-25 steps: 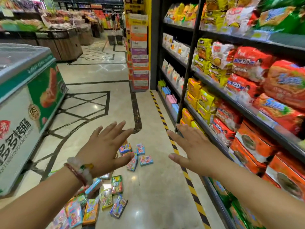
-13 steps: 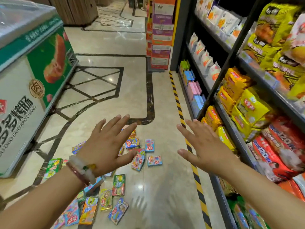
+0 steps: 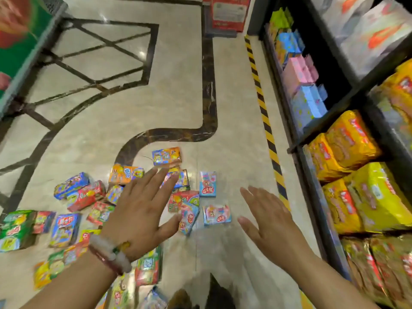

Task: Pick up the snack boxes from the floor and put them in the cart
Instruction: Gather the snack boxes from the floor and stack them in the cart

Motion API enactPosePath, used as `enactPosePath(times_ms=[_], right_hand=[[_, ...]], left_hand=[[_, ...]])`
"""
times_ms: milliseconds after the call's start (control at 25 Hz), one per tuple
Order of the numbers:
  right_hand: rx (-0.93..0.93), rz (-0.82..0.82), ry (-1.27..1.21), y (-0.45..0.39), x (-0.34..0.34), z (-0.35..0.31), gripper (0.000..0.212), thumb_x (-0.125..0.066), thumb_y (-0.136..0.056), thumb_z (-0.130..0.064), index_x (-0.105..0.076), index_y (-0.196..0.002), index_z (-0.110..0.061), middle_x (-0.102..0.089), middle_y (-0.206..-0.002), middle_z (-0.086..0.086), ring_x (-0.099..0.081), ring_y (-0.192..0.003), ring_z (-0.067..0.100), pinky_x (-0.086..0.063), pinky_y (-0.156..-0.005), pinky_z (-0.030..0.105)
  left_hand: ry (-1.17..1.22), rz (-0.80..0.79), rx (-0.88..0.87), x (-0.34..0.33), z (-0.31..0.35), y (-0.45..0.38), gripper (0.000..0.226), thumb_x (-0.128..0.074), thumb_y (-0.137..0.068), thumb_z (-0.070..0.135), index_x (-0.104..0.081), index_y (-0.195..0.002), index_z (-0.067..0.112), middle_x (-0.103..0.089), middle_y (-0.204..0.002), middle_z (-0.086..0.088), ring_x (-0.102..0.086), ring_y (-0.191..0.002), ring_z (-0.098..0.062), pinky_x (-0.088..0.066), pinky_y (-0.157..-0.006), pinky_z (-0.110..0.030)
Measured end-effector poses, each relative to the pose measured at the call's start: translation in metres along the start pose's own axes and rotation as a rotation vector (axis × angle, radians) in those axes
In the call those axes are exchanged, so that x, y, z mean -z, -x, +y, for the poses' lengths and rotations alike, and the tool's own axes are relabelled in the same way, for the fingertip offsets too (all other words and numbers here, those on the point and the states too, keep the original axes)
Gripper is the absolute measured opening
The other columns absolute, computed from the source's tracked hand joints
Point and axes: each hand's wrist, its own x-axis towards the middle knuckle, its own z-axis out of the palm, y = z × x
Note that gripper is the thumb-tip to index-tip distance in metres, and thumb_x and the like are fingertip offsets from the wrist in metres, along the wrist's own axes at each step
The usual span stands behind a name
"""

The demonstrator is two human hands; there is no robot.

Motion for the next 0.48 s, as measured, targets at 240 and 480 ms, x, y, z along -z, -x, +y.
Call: enactPosePath(times_ms=[240,480], right_hand=[[0.034,-0.169,-0.014,-0.059,-0.278,0.091,0.052,-0.042,-0.088,-0.049,-0.052,-0.124,-0.013,-0.068,-0.115,0.01,-0.055,-0.109,0.022,-0.042,-0.093,0.032],[0.138,-0.491,0.148,-0.143,-0.431,0.154,0.075,-0.065,-0.083,-0.034,-0.033,-0.146,-0.009,-0.037,-0.149,0.013,-0.038,-0.135,0.027,-0.028,-0.109,0.032]], left_hand=[[0.126,-0.04,0.187,-0.284,-0.06,0.013,0.066,-0.044,-0.08,0.046,-0.04,-0.132,0.004,-0.055,-0.129,-0.023,-0.044,-0.12,-0.032,-0.031,-0.097,-0.038],[0.129,-0.264,0.48,-0.46,-0.11,0.021,0.066,-0.046,-0.063,0.057,-0.053,-0.099,0.002,-0.057,-0.092,-0.017,-0.059,-0.083,-0.039,-0.045,-0.073,-0.038]])
